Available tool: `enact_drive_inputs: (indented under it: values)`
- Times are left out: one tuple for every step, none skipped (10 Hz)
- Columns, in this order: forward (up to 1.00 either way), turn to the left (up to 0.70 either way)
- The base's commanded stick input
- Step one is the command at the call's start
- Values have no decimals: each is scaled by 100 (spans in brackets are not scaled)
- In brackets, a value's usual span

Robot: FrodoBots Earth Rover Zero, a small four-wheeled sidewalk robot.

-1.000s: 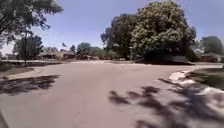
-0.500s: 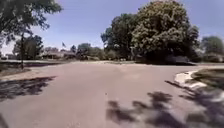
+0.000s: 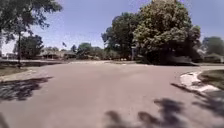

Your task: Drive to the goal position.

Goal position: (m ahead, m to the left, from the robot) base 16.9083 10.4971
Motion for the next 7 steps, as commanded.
enact_drive_inputs:
  values:
    - [70, 0]
    - [70, 0]
    - [70, 0]
    - [70, 0]
    - [70, 0]
    - [70, 0]
    - [70, 0]
